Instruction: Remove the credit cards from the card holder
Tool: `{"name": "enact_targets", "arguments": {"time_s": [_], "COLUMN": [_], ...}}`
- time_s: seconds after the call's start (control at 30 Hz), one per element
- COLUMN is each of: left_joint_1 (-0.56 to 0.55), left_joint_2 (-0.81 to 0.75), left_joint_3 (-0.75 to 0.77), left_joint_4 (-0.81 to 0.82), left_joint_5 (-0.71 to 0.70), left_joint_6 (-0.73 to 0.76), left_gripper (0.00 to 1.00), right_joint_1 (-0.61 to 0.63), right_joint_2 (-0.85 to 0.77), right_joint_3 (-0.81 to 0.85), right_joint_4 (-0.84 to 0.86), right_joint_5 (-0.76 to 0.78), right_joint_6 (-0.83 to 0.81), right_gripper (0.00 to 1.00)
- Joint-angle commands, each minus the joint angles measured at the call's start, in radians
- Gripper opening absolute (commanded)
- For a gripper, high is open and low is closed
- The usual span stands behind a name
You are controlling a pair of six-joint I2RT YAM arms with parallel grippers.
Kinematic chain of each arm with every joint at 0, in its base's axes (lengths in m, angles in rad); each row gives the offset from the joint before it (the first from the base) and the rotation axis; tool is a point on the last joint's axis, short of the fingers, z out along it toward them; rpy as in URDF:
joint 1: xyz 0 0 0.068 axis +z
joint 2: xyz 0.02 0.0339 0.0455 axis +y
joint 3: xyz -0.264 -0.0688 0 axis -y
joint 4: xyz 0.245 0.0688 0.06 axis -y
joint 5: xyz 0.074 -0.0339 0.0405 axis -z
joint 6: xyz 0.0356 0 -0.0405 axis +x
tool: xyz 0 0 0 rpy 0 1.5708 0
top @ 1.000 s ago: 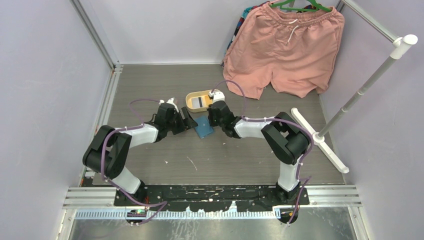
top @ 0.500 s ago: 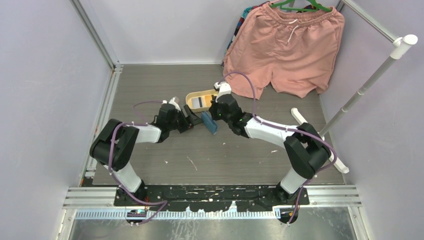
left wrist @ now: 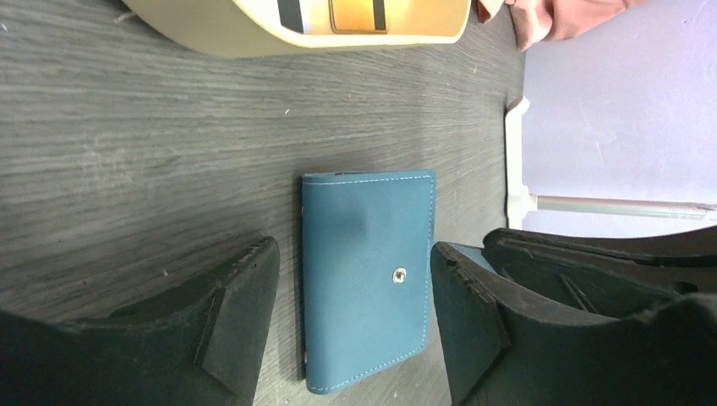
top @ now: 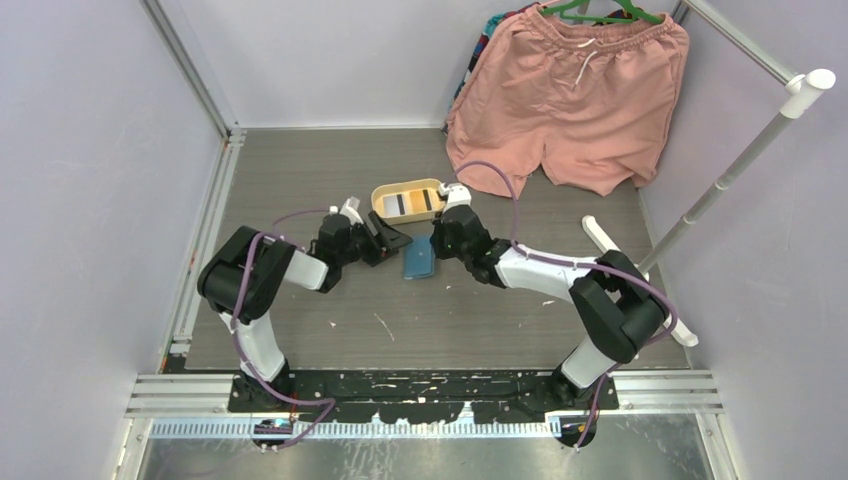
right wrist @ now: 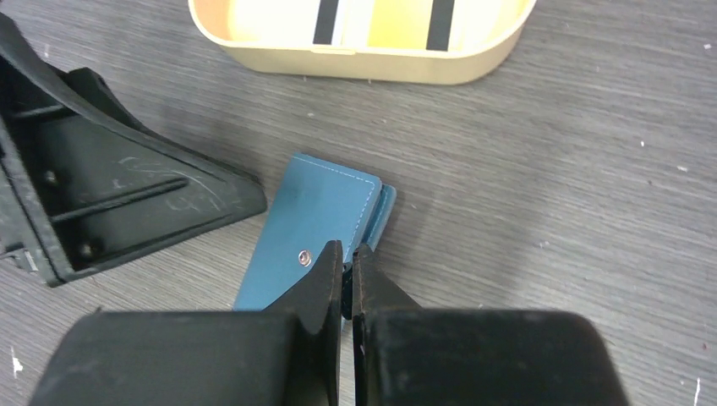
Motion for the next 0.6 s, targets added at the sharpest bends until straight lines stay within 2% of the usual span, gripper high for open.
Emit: {"name": "enact_targets", "arguments": {"time_s": [0.0,0.13,0.23,0.33,0.47,0.57], "left_joint_1": [-0.003,-0.003,-0.002,-0.003,-0.004,-0.013], "left_joint_2": [0.001,-0.019,-0.002,0.055,0.196,0.252], "left_joint_3": [-0.047,-0.076,-0.099,-0.103,-0.081,-0.074], "left_joint_4": [0.012,0.035,0.104,0.226,0.498,0.596], "left_joint_5": [0.017,0.038,0.066,0.11,0.195,0.2], "left_joint_6": [-0.015,-0.041,-0.071,-0.113,-0.234,-0.297], "left_gripper": [0.67,0.71,0.77,0.83,0.83,0.83], "right_joint_1": [-0.006,-0.008,-0.009,-0.009,-0.009,-0.01], "right_joint_2": [-0.084,-0.115,-0.141,-0.15,-0.155,-0.171], "right_joint_3": [-0.014,0.0,-0.003,-0.005,-0.019,-0.026], "right_joint_4": [0.023,-0.021,-0.032,-0.045,-0.049,-0.058], "right_joint_5": [0.057,0.069,0.07,0.066,0.058,0.058], "right_joint_6": [0.018,0.011,0.013,0.015,0.025,0.033], "right_gripper": [0.01,0.01,0.01,0.01,0.01,0.01]}}
